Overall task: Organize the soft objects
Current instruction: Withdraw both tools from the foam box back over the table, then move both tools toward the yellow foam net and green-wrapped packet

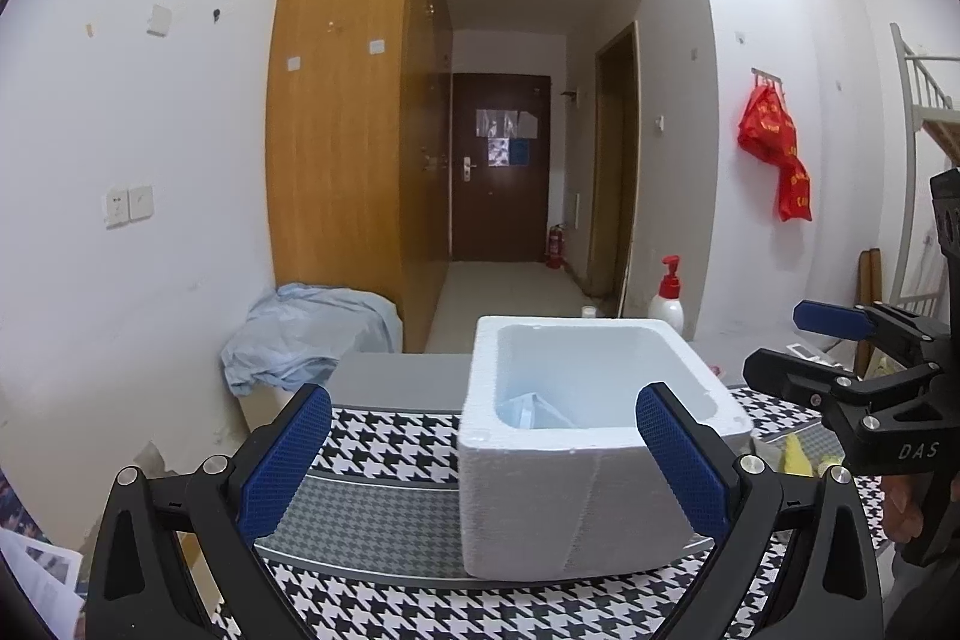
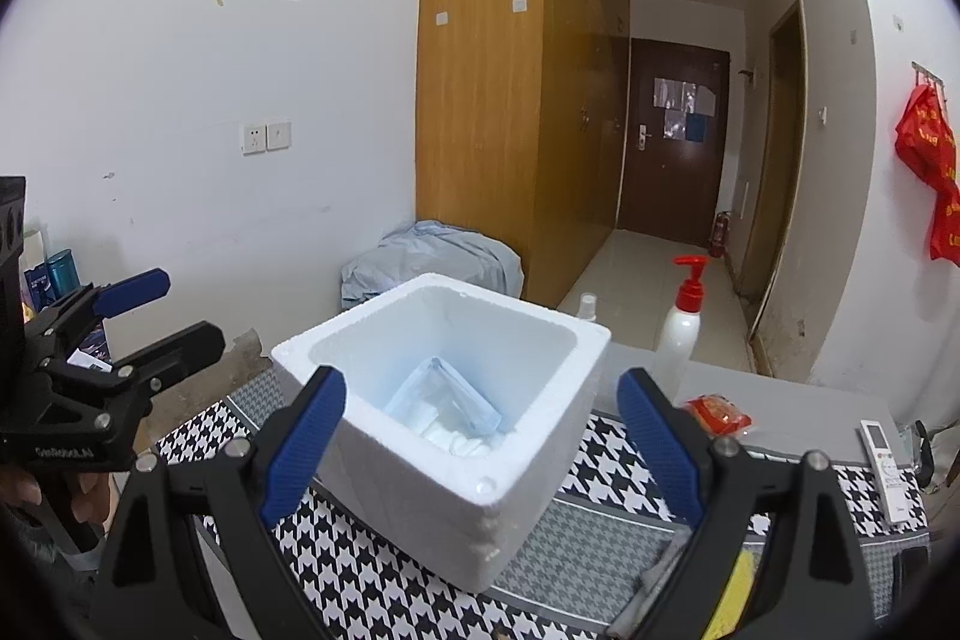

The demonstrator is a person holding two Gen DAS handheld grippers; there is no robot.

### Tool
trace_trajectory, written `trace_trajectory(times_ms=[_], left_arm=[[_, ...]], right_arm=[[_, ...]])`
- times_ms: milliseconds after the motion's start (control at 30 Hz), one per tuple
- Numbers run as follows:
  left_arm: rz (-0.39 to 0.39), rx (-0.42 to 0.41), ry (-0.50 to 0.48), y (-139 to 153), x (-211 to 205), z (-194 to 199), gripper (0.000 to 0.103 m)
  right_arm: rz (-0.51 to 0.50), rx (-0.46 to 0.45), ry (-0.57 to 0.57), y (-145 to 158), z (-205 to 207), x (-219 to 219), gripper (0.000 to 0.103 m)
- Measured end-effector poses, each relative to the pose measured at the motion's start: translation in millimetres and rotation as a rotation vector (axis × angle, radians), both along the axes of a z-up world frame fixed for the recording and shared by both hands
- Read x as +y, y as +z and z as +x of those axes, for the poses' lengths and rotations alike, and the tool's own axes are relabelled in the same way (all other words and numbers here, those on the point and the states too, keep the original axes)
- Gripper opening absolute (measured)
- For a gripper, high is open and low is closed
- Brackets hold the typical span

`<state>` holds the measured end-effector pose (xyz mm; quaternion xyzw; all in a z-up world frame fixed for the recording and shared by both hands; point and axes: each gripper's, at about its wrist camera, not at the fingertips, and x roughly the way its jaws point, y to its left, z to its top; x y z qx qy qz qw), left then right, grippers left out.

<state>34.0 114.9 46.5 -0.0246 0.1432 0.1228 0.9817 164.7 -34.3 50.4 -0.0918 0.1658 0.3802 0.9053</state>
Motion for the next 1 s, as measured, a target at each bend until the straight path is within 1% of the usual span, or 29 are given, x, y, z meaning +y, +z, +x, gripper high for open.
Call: trace_trajectory(times_ms=[333,533,600,667,1000], left_arm=[[0.030,-0.020,-0.008,2.6,-20.5,-3.1,0.102],[0.033,-0.025,-0.037,4.0,-32.3,-2.4,0.102],[0.036,-0.026,-0.048,4.3,-36.4,-1.9,0.102],[0.036,-0.026,-0.057,4.6,-39.5,-1.2,0.102],[0.026,-0.028,-0.106,3.4,-54.4,0.0,0.102]], right_arm=[[0.015,-0.028,-0.045,0.4,-5.9,-29.2,0.095],[0.033,-0.028,-0.062,-5.3,-9.3,-43.5,0.095],[0.046,-0.020,-0.065,-5.7,-9.3,-49.3,0.097],[0.055,-0.014,-0.069,-6.4,-11.1,-55.0,0.102],[0.069,-0.017,-0.099,-6.7,-17.5,-78.0,0.102]])
